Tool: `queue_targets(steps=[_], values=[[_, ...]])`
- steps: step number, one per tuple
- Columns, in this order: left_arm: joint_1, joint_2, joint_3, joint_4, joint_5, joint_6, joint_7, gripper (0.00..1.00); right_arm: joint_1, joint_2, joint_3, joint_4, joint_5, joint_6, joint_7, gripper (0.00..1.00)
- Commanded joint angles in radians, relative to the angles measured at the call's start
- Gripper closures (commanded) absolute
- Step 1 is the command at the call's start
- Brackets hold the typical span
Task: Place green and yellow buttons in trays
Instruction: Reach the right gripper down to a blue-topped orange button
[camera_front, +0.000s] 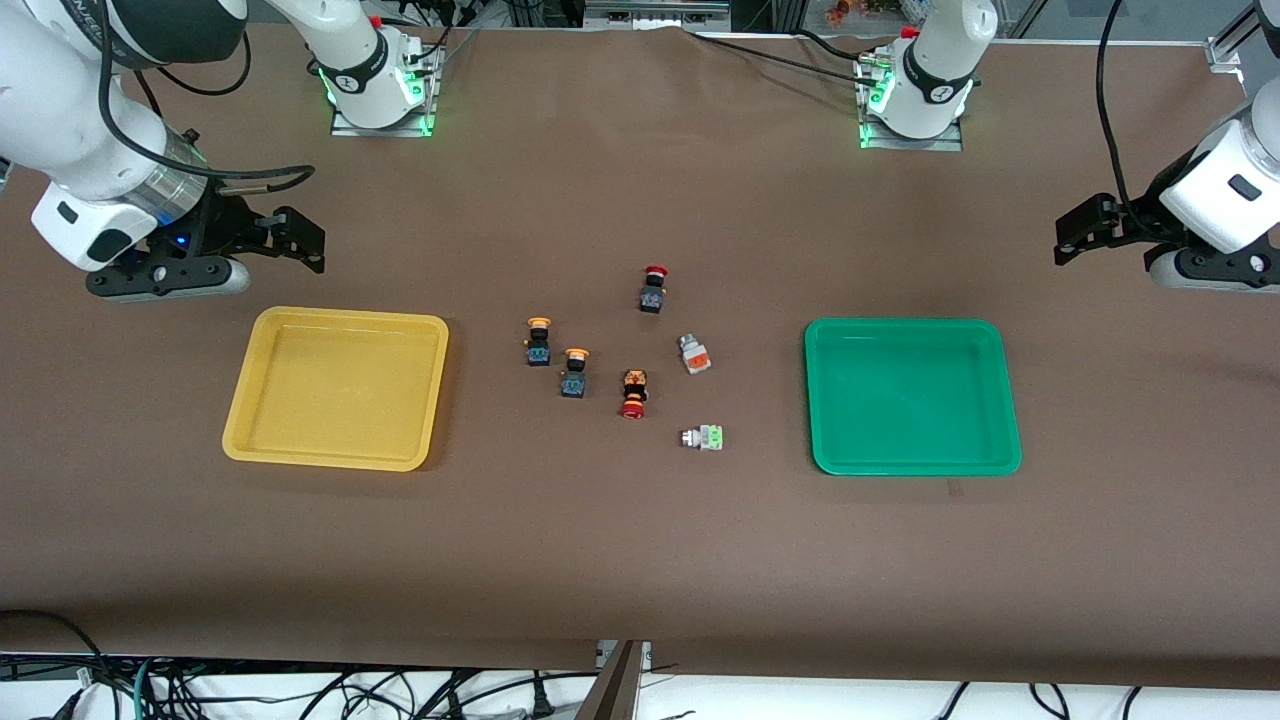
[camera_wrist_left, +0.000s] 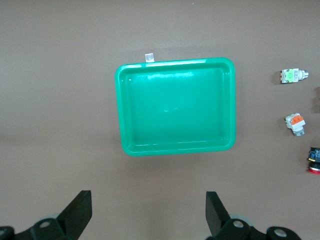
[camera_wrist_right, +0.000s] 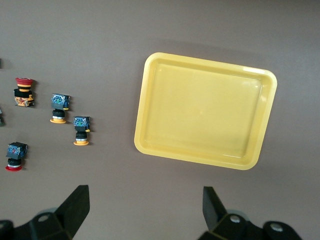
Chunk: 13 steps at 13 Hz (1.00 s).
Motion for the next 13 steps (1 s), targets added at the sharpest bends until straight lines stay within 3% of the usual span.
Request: queue_targets(steps=[1,7,10,13], values=[[-0.007,0.013,0.005,0.030,-0.002,-0.021,0.012,0.00,-0.015,-0.001,0.019,0.013,-0.010,-0.020,0.020,0.00],[-0.007,0.013,0.005,0.030,-0.002,-0.021,0.012,0.00,0.051,0.041,0.022,-0.021,-0.005,-0.019,0.040,0.00],[-0.007,0.013,0.005,0.030,-0.002,-0.021,0.012,0.00,0.184,0.163,0.022,-0.111,-0.004,0.177,0.226,0.00],[-0.007,0.011,0.005,0.030,-0.002,-0.021,0.014,0.00,0.273,0.347,0.024,-0.122,-0.004,0.396,0.369,0.00]])
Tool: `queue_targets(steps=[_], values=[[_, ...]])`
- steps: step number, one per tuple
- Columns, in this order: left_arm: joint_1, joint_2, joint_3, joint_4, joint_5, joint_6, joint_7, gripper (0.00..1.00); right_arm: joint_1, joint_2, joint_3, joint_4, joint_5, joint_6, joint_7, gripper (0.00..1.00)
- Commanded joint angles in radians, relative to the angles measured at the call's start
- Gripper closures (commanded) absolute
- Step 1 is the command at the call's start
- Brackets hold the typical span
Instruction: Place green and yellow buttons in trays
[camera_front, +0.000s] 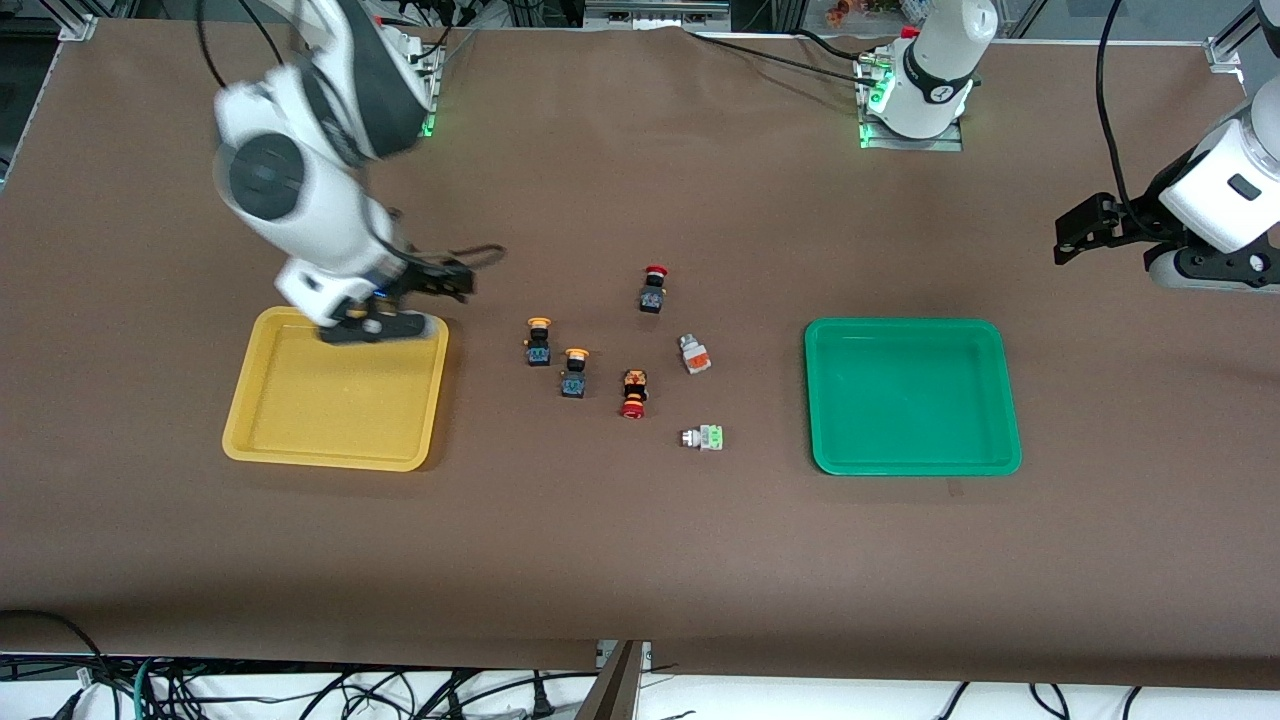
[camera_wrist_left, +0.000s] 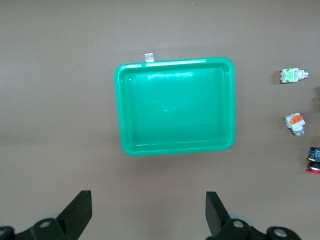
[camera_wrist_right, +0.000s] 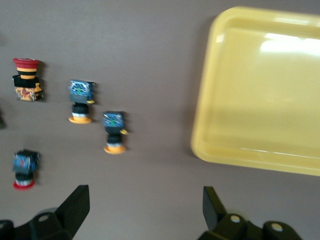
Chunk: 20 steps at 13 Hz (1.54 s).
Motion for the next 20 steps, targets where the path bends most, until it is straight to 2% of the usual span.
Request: queue_targets(steps=[1,4,6,12,17,20], values=[[-0.006,0.013,0.005,0.029,-0.002,-0.019,0.014,0.00,0.060,0.157,-0.003,0.015,-0.004,0.159,0.115,0.01],[-0.006,0.013,0.005,0.029,-0.002,-0.019,0.014,0.00,0.098,0.287,-0.005,0.016,-0.004,0.318,0.178,0.01],[-0.006,0.013,0.005,0.029,-0.002,-0.019,0.014,0.00,0.112,0.316,-0.005,0.013,-0.006,0.348,0.177,0.04],[-0.008,0.013,0.005,0.029,-0.003,-0.019,0.010,0.00,0.111,0.315,-0.006,-0.005,-0.010,0.340,0.166,0.10],[-0.016,0.014,0.001,0.029,-0.005,-0.019,0.007,0.00,0.106,0.288,-0.012,-0.005,-0.009,0.279,0.155,0.10],[-0.031,0.019,-0.004,0.029,-0.008,-0.017,-0.002,0.00,0.108,0.295,-0.012,-0.015,-0.010,0.291,0.155,0.19]])
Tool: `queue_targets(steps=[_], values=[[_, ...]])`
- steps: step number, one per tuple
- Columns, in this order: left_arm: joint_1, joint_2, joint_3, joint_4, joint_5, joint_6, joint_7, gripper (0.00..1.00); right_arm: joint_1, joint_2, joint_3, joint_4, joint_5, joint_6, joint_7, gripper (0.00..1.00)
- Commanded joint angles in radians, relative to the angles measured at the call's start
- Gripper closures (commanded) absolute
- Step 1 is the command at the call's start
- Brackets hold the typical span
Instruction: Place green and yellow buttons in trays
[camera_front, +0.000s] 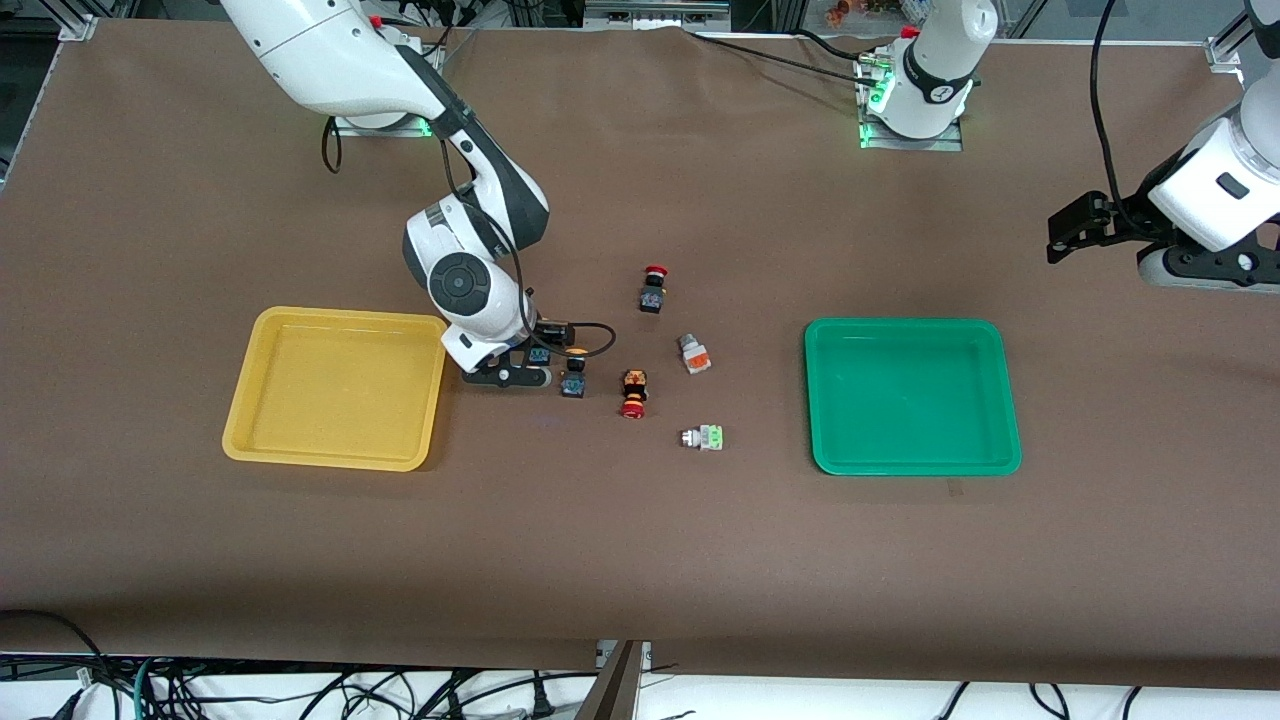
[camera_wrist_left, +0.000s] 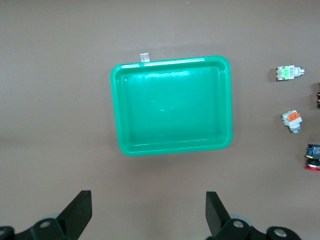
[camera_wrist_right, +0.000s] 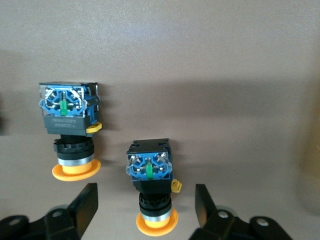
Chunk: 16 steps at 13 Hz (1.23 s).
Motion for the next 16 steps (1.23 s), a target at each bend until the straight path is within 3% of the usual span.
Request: queue_targets(steps=[1,4,7,10,11,12,15,16], values=[[-0.012,0.020,-0.015,0.029,-0.010,-0.016,0.000,0.00,0.003,-0.012,-0.003,-0.026,-0.013,0.008,-0.002,0.26],[-0.012,0.088,-0.089,0.027,-0.014,-0.018,0.001,0.00,0.003,-0.009,-0.003,-0.051,-0.013,0.048,-0.002,0.36],[-0.055,0.249,-0.129,0.038,-0.023,0.054,-0.002,0.00,0.001,-0.001,-0.003,-0.074,-0.013,0.096,-0.002,0.46],[-0.133,0.401,-0.130,0.043,-0.020,0.314,-0.002,0.00,-0.006,-0.018,-0.012,-0.066,-0.013,0.081,-0.025,0.78],[-0.171,0.443,-0.130,0.043,-0.022,0.389,-0.005,0.00,-0.006,-0.042,-0.036,-0.059,-0.013,0.055,-0.062,0.89],[-0.211,0.473,-0.129,0.043,-0.022,0.466,-0.041,0.00,-0.008,-0.059,-0.061,-0.034,-0.013,-0.005,-0.118,0.92],[-0.311,0.540,-0.129,0.035,-0.013,0.565,-0.408,0.00,-0.008,-0.104,-0.191,0.042,-0.018,-0.209,-0.373,0.92],[-0.339,0.555,-0.129,0.026,-0.010,0.582,-0.539,0.00,-0.008,-0.113,-0.246,0.041,-0.021,-0.217,-0.481,0.92]])
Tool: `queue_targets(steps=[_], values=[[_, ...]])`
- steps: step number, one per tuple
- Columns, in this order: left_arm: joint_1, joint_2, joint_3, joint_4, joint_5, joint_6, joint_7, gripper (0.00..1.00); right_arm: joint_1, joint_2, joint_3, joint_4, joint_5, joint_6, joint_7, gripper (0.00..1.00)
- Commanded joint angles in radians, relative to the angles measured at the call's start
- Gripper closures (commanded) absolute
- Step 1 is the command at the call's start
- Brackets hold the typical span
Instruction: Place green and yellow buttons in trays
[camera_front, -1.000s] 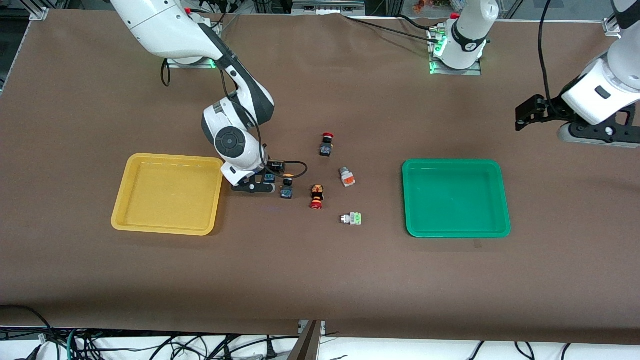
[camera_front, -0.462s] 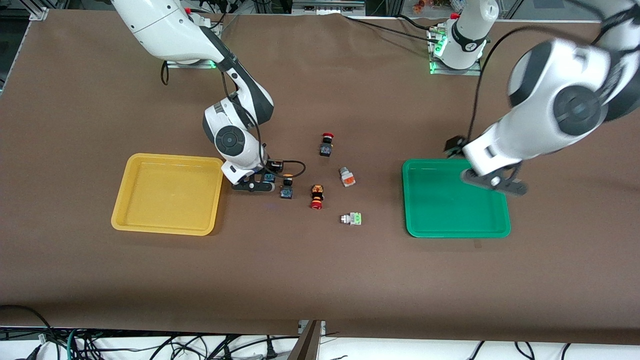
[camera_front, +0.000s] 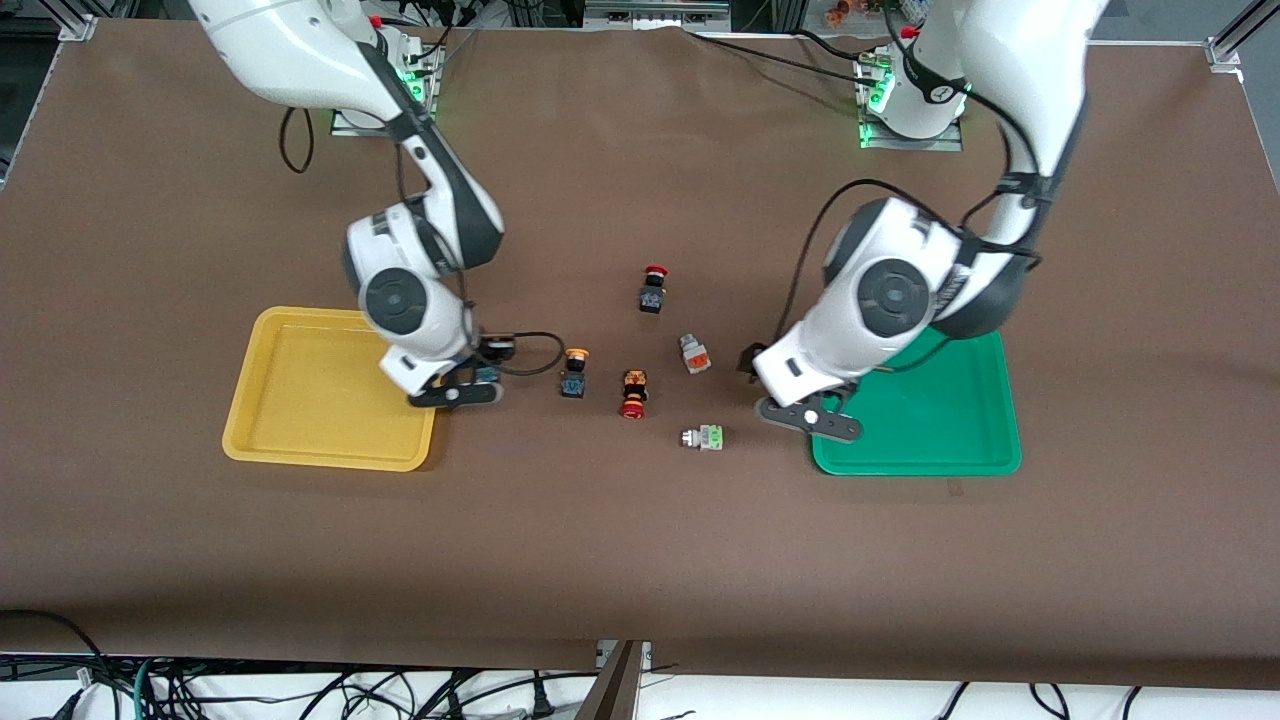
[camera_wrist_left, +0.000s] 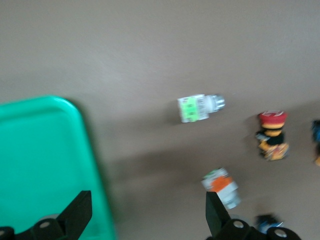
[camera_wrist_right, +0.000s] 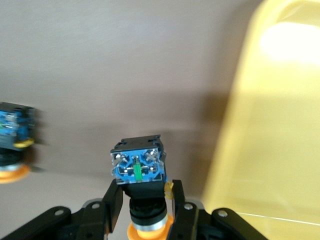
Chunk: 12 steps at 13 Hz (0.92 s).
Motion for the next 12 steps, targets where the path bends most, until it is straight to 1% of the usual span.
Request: queue_targets(steps=[1,2,3,4,5,6,7,8,10,11,12], values=[[-0.074,0.058,0.013,0.020,-0.002,0.022,-0.287,0.00,-0.003,-0.025,-0.126,-0.002,-0.014,-0.047,-0.259,0.90],[-0.094,0.081,0.013,0.020,-0.001,0.033,-0.350,0.00,-0.003,-0.017,-0.169,-0.010,-0.012,-0.022,-0.334,0.89],[-0.114,0.110,0.013,0.011,0.000,0.077,-0.404,0.00,-0.016,0.001,-0.199,-0.022,-0.006,0.010,-0.391,0.82],[-0.140,0.129,0.017,-0.010,0.001,0.135,-0.440,0.00,-0.050,0.018,-0.197,-0.034,0.000,0.033,-0.422,0.75],[-0.147,0.146,0.018,-0.030,0.001,0.186,-0.445,0.00,-0.065,0.023,-0.196,-0.050,0.003,0.050,-0.436,0.61],[-0.150,0.160,0.018,-0.047,0.003,0.229,-0.445,0.00,-0.066,0.021,-0.196,-0.051,0.005,0.048,-0.439,0.29],[-0.150,0.170,0.018,-0.058,0.010,0.255,-0.445,0.00,-0.066,0.018,-0.194,-0.042,0.016,0.039,-0.430,0.11],[-0.153,0.178,0.018,-0.061,0.010,0.261,-0.446,0.00,-0.064,0.009,-0.190,-0.031,0.052,0.021,-0.428,0.07],[-0.161,0.180,0.017,-0.081,0.010,0.261,-0.446,0.00,-0.044,0.006,-0.171,0.042,0.147,-0.069,-0.375,0.06],[-0.165,0.180,0.018,-0.096,0.010,0.261,-0.446,0.16,-0.020,0.014,-0.149,0.076,0.169,-0.080,-0.306,0.06],[-0.170,0.180,0.017,-0.104,0.010,0.261,-0.448,0.41,0.012,0.023,-0.133,0.093,0.169,-0.073,-0.199,0.06]])
